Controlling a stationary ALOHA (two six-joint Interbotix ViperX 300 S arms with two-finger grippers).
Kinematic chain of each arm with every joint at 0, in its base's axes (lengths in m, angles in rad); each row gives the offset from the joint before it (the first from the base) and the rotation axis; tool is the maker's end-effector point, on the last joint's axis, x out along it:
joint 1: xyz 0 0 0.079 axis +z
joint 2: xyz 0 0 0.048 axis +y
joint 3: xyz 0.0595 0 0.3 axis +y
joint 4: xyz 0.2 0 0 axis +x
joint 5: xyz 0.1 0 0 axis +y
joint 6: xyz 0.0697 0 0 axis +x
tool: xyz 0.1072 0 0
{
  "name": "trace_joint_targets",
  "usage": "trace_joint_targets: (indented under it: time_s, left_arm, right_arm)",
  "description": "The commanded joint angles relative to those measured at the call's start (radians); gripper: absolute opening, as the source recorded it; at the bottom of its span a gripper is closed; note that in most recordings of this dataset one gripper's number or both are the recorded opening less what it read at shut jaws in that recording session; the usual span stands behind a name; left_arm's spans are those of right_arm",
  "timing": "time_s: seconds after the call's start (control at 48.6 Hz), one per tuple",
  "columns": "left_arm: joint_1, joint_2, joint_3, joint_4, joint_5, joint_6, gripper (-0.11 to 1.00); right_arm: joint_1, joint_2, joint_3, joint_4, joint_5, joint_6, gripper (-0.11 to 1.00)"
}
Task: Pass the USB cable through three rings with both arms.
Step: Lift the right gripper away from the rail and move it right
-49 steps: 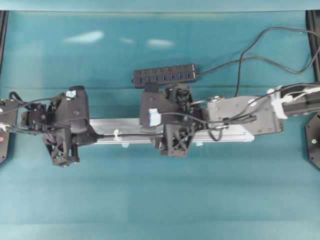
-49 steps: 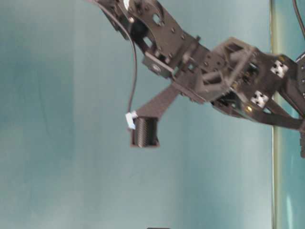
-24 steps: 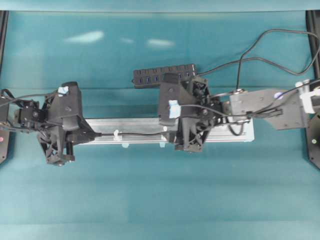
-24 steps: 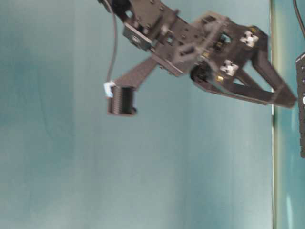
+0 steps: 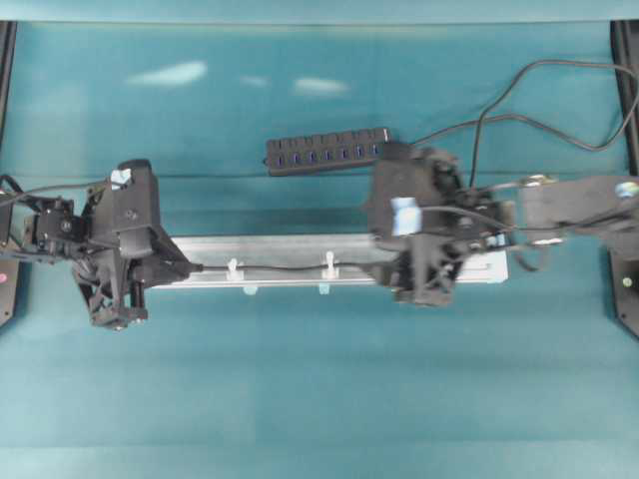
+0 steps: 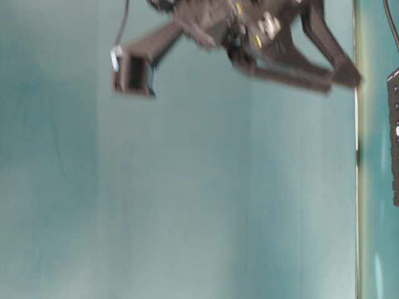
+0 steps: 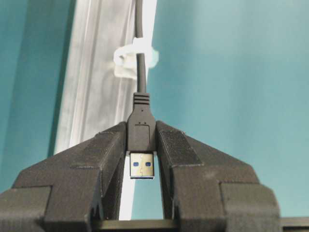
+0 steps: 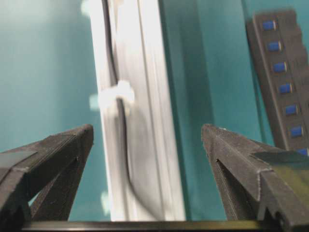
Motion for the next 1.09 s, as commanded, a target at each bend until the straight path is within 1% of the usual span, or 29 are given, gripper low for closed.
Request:
trace_joint_targets:
  time_s: [0.0, 0.165, 0.37, 0.556, 1.07]
  left_arm:
    - [0.002, -0.017, -0.023, 0.002, -0.005, 0.002, 0.22]
    - [0.015, -0.029, -0.032, 0.003, -0.005, 0.008, 0.22]
    - [0.028, -0.041, -0.044, 0.002, -0.005, 0.014, 0.22]
    - [0.028, -0.043, -0.046, 0.003, -0.005, 0.014, 0.22]
    - [0.028, -0.043, -0.048, 0.003, -0.005, 0.015, 0.22]
  right_arm:
    - [0.002, -0.067, 0.025, 0.002, -0.006, 0.031, 0.92]
    - [0.003, -0.135, 0.089, 0.002, -0.028, 0.081, 0.92]
    - [0.002, -0.190, 0.143, 0.002, -0.080, 0.086, 0.91]
    - [0.002, -0.207, 0.156, 0.002, -0.081, 0.089, 0.90]
    - [-0.002, -0.209, 0.156, 0.002, -0.083, 0.089, 0.90]
